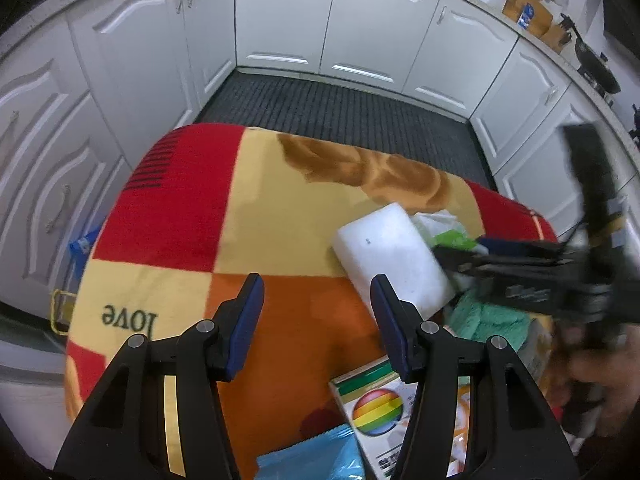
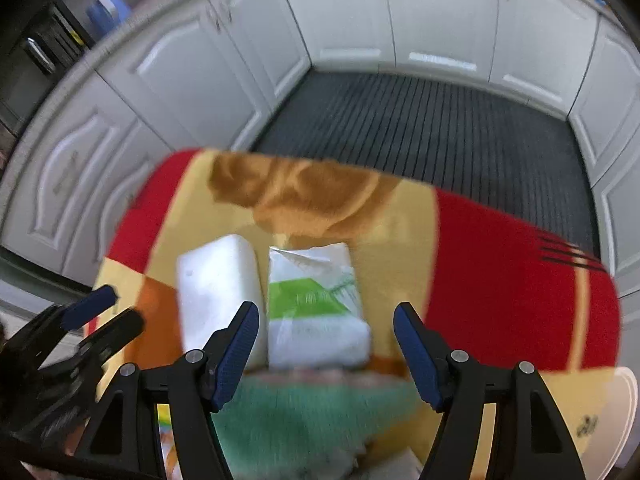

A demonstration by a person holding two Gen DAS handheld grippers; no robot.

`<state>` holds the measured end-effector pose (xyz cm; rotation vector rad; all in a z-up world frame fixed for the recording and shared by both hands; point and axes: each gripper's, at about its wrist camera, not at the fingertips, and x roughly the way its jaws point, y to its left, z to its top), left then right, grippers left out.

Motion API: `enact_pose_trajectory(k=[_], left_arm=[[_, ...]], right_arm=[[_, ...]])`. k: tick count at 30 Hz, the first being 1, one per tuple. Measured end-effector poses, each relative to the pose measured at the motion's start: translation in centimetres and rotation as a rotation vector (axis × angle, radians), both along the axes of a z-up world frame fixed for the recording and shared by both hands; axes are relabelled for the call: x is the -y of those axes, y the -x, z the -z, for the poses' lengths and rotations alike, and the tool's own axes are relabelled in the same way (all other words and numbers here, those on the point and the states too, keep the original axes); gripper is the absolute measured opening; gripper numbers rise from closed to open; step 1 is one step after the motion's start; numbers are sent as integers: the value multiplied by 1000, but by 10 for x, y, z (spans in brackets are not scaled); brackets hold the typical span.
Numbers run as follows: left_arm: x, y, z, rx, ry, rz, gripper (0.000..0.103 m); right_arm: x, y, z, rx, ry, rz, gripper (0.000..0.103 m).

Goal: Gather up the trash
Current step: 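Grasp the white-green tissue pack with the right gripper, then grasp the white foam block with the left gripper while the right carries the tissue pack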

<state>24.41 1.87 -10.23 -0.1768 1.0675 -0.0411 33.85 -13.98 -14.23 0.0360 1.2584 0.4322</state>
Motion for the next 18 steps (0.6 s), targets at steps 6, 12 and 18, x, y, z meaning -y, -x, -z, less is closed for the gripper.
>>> enact_pose_trajectory(k=[6, 12, 18], left_arm=[[3, -14, 3, -24, 93, -22, 54], [23, -38, 21, -84, 144, -28, 54], [39, -52, 30, -83, 154, -67, 70]], right_arm=[[21, 1, 0, 62, -49, 54, 39], [72, 14, -36, 160, -160, 163, 39], [102, 39, -56, 204, -175, 178, 39]])
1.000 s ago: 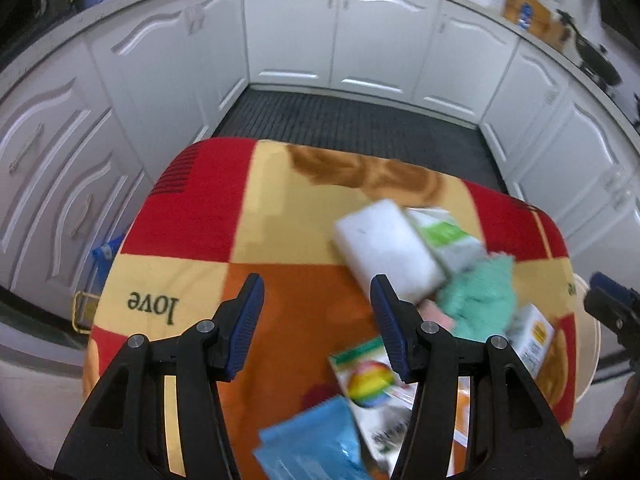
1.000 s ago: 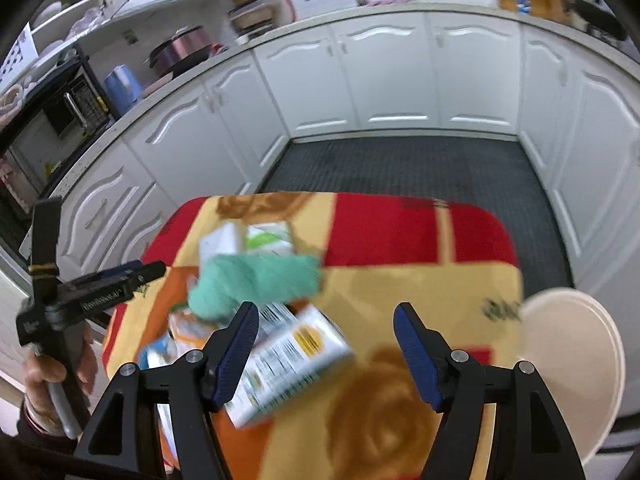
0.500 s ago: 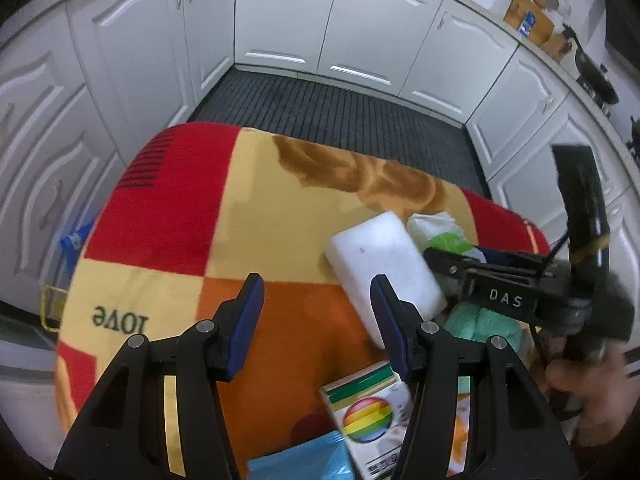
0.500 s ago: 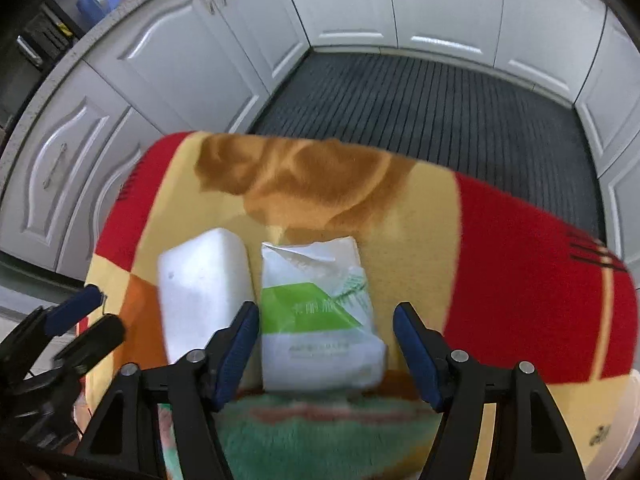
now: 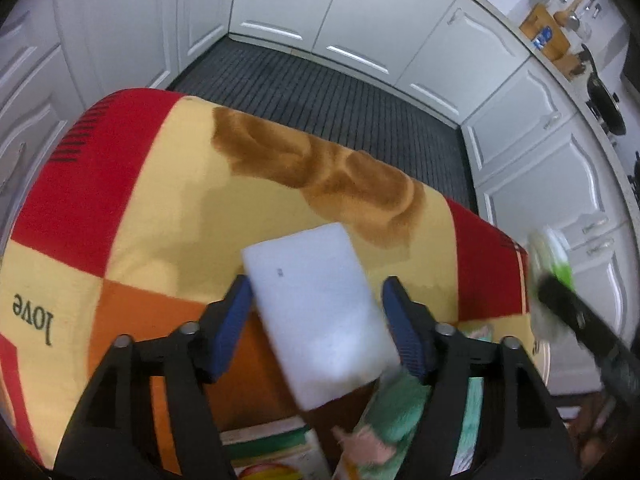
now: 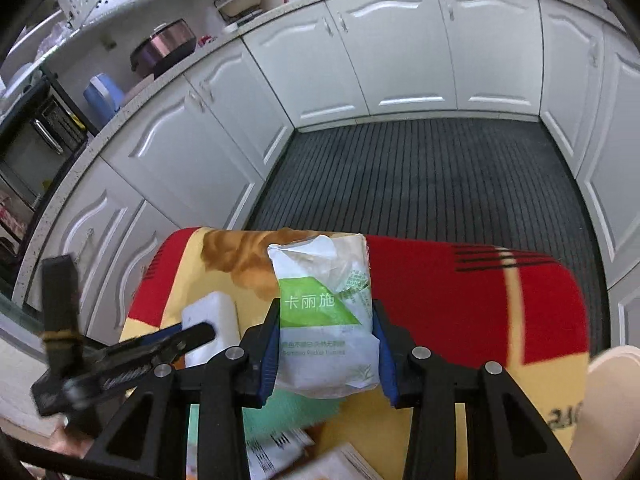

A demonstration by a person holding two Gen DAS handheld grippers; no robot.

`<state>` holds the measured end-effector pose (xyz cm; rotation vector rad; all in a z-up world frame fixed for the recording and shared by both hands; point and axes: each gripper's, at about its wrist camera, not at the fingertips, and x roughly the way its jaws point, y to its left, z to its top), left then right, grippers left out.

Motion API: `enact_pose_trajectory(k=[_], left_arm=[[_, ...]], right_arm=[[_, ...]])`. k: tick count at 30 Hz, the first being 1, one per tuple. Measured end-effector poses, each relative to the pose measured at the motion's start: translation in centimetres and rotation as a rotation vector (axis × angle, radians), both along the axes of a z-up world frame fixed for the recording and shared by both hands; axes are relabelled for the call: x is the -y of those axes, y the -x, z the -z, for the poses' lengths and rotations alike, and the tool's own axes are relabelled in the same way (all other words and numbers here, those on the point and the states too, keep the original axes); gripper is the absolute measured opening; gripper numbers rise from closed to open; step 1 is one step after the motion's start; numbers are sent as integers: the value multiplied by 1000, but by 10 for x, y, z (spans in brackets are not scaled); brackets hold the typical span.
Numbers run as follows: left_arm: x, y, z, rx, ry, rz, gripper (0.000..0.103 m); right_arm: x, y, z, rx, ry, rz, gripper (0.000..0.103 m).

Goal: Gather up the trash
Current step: 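Grasp the white foam block with the left gripper while the right carries the tissue pack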

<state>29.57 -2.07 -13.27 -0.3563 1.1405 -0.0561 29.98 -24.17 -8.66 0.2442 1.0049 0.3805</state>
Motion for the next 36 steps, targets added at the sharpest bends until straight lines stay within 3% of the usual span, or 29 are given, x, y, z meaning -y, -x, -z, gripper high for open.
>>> enact_pose_trajectory(k=[4, 8, 14, 19, 22, 36], left_arm=[[10, -6, 3, -1, -52, -8, 73], [22, -4, 6, -1, -169, 53, 69], [3, 12, -12, 57, -114, 44, 64], [-4, 33, -54, 175, -176, 51, 65], [-6, 45, -71, 205, -167, 64, 65], [49, 130, -95, 350, -269, 188, 65]], right_arm=[[8, 13, -3, 16, 5, -9, 39], [14, 21, -3, 18, -14, -2, 40], [16, 39, -5, 34, -17, -14, 40], [17, 60, -18, 71, -21, -16, 40], [18, 72, -26, 90, -28, -19, 40], [21, 135, -36, 122, -26, -18, 40]])
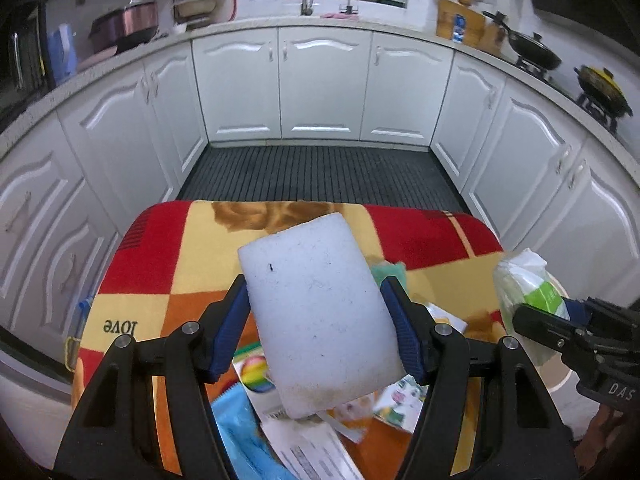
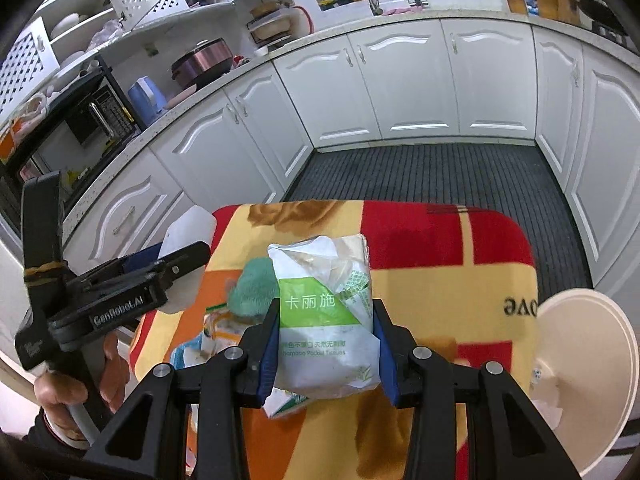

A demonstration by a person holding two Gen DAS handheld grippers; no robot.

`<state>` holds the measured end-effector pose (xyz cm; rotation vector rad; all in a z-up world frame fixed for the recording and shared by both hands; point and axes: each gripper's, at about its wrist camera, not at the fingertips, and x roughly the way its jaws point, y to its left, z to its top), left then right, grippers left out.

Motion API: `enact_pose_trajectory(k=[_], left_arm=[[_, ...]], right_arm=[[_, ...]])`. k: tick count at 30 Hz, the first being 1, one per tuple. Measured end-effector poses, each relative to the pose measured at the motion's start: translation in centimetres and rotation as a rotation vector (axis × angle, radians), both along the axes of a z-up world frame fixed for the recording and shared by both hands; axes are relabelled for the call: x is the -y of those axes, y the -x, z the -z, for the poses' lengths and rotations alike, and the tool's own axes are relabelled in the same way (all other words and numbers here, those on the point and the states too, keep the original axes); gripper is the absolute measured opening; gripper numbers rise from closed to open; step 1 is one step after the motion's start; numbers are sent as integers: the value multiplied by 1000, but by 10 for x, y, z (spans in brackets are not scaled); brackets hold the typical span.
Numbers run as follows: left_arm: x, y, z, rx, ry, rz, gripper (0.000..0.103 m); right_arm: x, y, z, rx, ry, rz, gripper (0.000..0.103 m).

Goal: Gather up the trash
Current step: 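Grasp the white foam block with the left gripper while the right carries the tissue pack, then carry the foam block and tissue pack with both grippers over the beige bin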

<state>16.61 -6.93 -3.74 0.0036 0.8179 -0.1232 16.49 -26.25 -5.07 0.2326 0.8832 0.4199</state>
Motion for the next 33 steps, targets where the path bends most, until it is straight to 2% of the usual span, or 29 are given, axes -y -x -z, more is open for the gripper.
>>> enact_pose_trajectory(k=[17, 33], left_arm=[[61, 52, -12, 72, -31, 76, 65], [135, 71, -4, 59, -40, 196, 65]], right_arm=[[48, 53, 0, 19, -16, 95, 40], [107, 84, 8, 8, 2, 208, 40]])
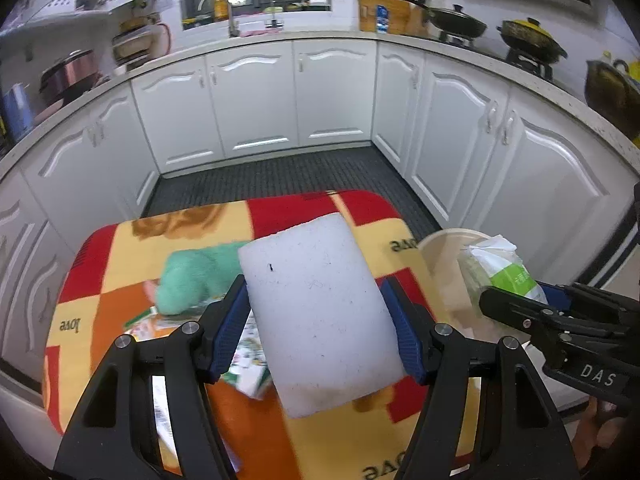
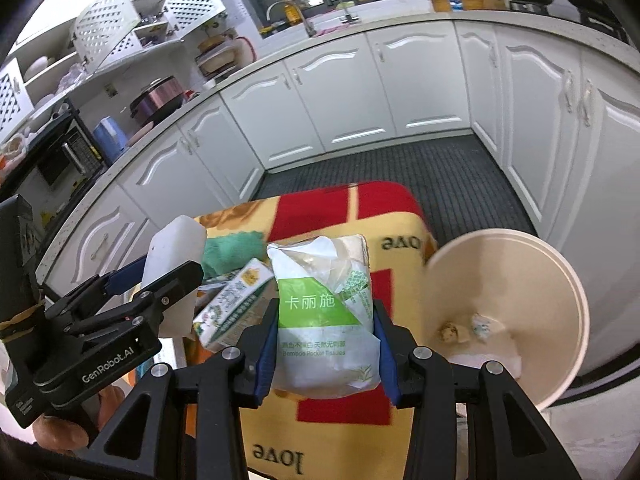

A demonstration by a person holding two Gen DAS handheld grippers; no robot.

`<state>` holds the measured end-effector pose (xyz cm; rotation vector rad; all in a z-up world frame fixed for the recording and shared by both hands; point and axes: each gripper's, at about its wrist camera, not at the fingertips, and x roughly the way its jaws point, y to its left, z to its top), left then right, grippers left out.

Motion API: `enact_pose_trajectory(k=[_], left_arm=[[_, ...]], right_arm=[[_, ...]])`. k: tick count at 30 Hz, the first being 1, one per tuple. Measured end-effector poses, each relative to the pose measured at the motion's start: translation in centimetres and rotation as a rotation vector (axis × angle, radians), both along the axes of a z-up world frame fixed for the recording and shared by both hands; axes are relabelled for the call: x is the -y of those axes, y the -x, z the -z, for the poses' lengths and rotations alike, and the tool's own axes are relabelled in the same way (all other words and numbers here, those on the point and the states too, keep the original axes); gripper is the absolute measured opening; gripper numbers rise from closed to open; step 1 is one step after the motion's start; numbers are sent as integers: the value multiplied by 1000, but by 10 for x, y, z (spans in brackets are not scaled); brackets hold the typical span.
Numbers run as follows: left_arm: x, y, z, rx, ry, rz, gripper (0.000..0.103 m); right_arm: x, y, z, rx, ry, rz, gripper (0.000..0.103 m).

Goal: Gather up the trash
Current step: 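Carry the foam block and tissue pack with both grippers over the beige bin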

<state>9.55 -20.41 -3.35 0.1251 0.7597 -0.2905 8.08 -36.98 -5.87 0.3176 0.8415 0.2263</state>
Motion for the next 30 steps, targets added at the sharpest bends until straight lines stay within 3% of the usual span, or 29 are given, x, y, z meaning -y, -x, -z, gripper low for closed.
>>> enact_pose_trajectory(k=[20, 30], left_arm=[[103, -3, 39, -78, -29, 155, 65], [131, -16, 63, -163, 11, 210, 65]], right_arm=[[99, 28, 40, -84, 21, 195, 40], [128, 24, 66, -136, 0, 250, 40]])
